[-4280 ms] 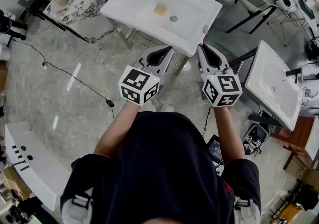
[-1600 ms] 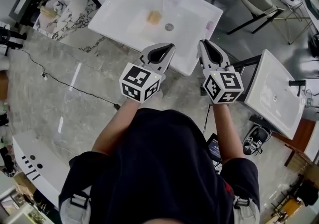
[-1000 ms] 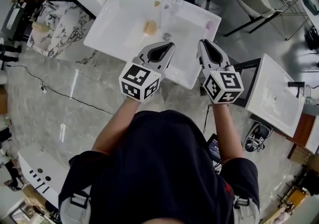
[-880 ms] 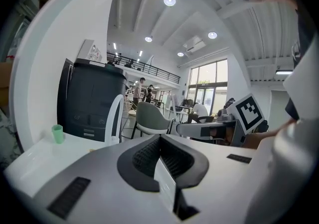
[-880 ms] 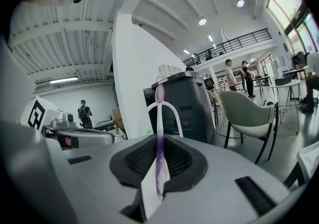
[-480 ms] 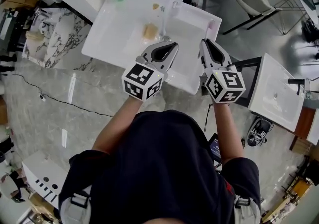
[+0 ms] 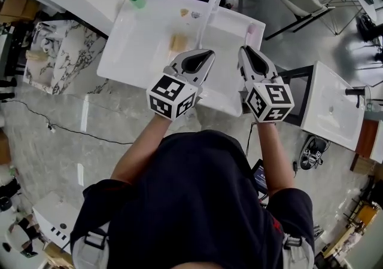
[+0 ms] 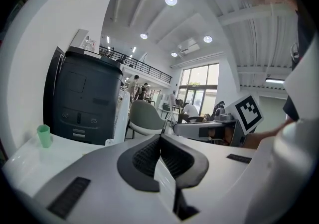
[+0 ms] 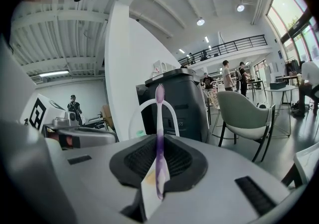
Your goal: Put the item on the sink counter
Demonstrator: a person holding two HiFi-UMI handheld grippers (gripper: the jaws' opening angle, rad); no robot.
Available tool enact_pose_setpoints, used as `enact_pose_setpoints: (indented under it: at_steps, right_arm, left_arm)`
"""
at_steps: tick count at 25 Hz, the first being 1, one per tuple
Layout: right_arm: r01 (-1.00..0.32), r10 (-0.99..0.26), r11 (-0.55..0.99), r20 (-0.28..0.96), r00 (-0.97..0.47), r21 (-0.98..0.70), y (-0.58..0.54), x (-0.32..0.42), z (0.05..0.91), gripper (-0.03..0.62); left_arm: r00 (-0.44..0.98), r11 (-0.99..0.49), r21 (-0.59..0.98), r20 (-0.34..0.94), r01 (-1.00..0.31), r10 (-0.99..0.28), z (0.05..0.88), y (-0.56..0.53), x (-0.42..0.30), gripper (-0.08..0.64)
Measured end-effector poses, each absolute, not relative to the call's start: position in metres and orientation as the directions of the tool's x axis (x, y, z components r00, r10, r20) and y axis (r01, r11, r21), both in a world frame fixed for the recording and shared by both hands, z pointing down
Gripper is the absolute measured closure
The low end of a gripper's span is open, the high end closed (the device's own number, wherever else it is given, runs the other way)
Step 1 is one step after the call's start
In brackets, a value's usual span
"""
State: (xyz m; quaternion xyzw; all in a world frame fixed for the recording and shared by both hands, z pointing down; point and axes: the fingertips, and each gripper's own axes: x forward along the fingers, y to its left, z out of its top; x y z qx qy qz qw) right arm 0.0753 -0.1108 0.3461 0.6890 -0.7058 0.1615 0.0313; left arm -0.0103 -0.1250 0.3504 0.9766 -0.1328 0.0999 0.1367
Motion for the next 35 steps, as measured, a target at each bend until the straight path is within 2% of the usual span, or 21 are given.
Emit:
enact_pose_setpoints:
  at_steps: [18, 35]
  right_arm:
    - [-0.980, -0.955, -0.070, 0.298, 0.012, -0.185, -0.106, 0.078, 0.361, 0.531]
    - [-0.979, -0.948, -0.034, 0.317, -0.032, -0.202, -0.116, 0.120, 0.369, 0.531]
  left_arm:
    - [0.959, -0.940, 0.274, 0.250, -0.204, -0.135, 0.372, -0.124, 0.005, 0.546]
    - [0.955, -0.928, 0.292, 0.249, -0.233, -0.161, 0.376, -0.132, 0.054, 0.546]
